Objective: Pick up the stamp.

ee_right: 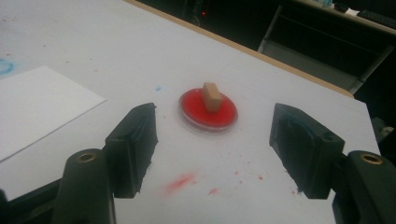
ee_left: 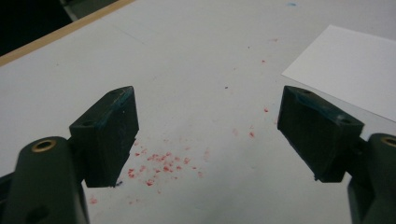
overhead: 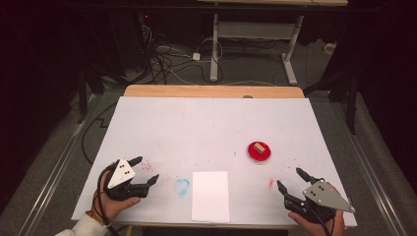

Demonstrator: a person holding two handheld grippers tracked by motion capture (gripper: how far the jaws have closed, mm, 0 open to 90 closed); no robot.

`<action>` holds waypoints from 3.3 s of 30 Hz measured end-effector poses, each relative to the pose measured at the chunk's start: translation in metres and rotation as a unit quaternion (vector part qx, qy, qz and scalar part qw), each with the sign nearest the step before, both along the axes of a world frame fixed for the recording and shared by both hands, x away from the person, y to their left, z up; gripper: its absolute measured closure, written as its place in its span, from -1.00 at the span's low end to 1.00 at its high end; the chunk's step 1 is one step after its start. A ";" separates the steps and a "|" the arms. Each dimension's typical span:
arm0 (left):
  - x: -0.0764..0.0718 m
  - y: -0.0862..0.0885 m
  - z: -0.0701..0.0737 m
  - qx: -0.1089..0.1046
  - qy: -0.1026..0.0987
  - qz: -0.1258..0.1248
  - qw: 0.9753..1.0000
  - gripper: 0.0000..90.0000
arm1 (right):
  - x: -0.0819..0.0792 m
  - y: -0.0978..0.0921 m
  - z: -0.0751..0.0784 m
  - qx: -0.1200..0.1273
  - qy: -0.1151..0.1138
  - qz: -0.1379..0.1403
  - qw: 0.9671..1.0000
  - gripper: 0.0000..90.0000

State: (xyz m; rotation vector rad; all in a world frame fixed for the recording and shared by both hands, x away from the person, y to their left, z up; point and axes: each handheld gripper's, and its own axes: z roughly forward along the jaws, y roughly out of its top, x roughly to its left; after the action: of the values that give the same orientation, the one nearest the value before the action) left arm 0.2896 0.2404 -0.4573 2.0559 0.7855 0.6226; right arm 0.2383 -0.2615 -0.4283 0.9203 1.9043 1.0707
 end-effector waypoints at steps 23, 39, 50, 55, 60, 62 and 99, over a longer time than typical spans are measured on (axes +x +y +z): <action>0.001 0.003 -0.010 0.023 0.022 0.003 0.999 -0.54 | 0.091 -0.001 0.040 -0.006 0.109 0.001 0.994 -0.18; 0.000 0.006 -0.012 0.018 0.033 0.005 0.999 -0.54 | 0.166 0.038 0.003 -0.045 0.213 0.029 0.976 0.12; -0.003 0.009 -0.013 0.016 0.036 0.008 0.999 -0.54 | 0.183 0.045 -0.014 -0.056 0.243 0.026 0.968 0.44; -0.004 0.009 -0.013 0.018 0.038 0.007 0.999 -0.54 | 0.184 0.046 -0.019 -0.065 0.250 0.026 0.966 0.59; -0.004 0.011 -0.014 0.020 0.040 0.009 0.999 -0.54 | 0.183 0.044 -0.019 -0.064 0.238 0.024 0.969 0.69; -0.004 0.011 -0.014 0.021 0.041 0.008 0.999 -0.54 | 0.182 0.044 -0.018 -0.062 0.238 0.029 0.969 0.69; -0.001 0.016 -0.016 0.023 0.032 0.005 0.999 -0.53 | 0.133 0.033 0.050 -0.034 0.132 0.072 0.988 0.69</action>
State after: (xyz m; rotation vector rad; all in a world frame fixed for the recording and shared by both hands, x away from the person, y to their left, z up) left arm 0.2882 0.2564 -0.4730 2.1234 0.8258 0.5885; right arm 0.3709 -0.2285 -0.3782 0.9346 2.2411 0.9978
